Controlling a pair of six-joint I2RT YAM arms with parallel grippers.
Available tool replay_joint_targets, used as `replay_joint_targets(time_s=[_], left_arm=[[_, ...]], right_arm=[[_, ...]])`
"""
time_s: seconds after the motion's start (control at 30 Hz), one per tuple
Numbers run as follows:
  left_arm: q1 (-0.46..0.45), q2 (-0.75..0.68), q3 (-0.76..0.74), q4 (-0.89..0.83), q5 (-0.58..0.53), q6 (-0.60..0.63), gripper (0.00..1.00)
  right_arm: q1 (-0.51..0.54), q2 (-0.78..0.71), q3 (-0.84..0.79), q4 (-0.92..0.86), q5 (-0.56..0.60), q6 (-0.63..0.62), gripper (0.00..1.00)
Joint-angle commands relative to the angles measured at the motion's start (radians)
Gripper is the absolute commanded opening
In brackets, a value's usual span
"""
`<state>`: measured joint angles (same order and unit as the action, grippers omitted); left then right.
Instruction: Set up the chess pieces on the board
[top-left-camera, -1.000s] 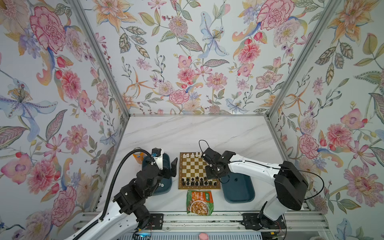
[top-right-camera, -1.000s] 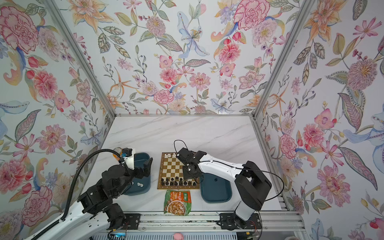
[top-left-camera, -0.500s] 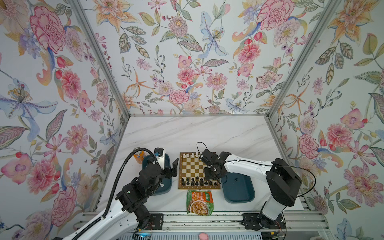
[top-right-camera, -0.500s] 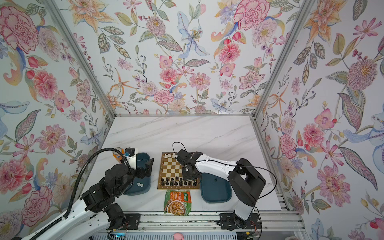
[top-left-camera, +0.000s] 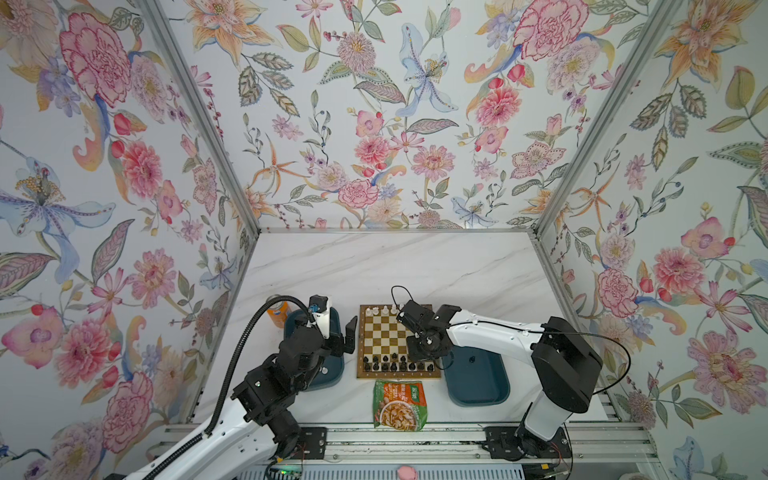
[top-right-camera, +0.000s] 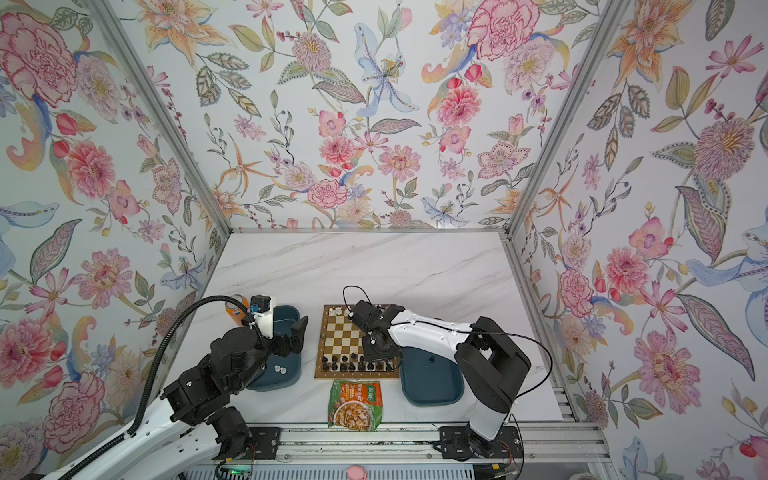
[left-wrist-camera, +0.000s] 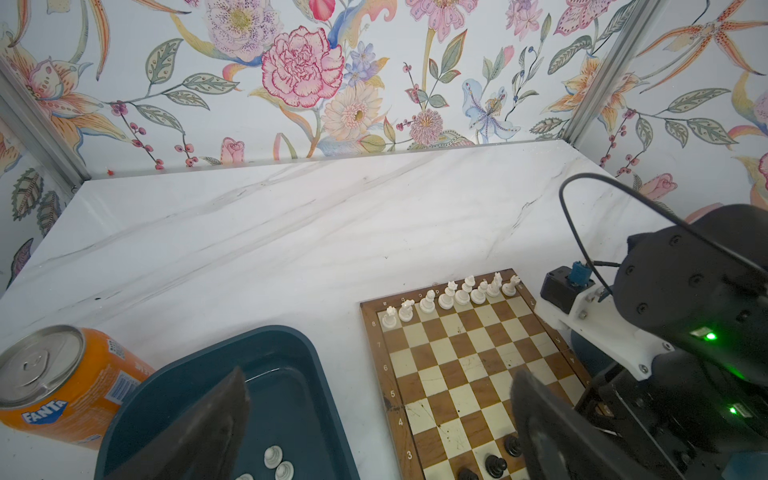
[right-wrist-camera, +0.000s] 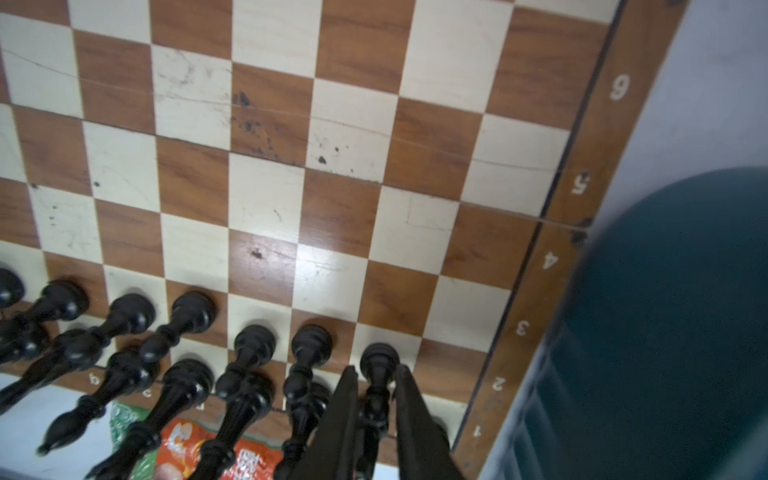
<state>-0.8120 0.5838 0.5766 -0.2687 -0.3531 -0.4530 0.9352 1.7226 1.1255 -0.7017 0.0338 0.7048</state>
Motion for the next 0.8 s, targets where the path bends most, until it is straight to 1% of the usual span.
replay_joint_targets(time_s=[0.0, 0.3, 0.47, 0.63, 0.77], left_arm=[[-0.013, -0.022, 0.003, -0.007, -0.031, 0.010, 0.99], [-0.013, -0.022, 0.014, 0.009, -0.043, 0.021, 0.99], [-0.013, -0.011, 0.023, 0.041, -0.038, 0.045, 0.99], [-0.013, 0.061, 0.075, 0.097, -0.028, 0.113, 0.99], [-0.012, 0.126, 0.107, 0.136, 0.015, 0.131, 0.99]], right_arm=[[0.006, 0.012, 0.002, -0.001, 0.004, 0.005, 0.22], [0.004, -0.027, 0.009, -0.008, 0.024, 0.006, 0.28], [-0.011, -0.060, 0.037, -0.009, 0.039, -0.031, 0.31], [-0.046, -0.084, 0.097, -0.032, 0.058, -0.068, 0.32], [-0.077, -0.160, 0.094, -0.069, 0.091, -0.070, 0.31]])
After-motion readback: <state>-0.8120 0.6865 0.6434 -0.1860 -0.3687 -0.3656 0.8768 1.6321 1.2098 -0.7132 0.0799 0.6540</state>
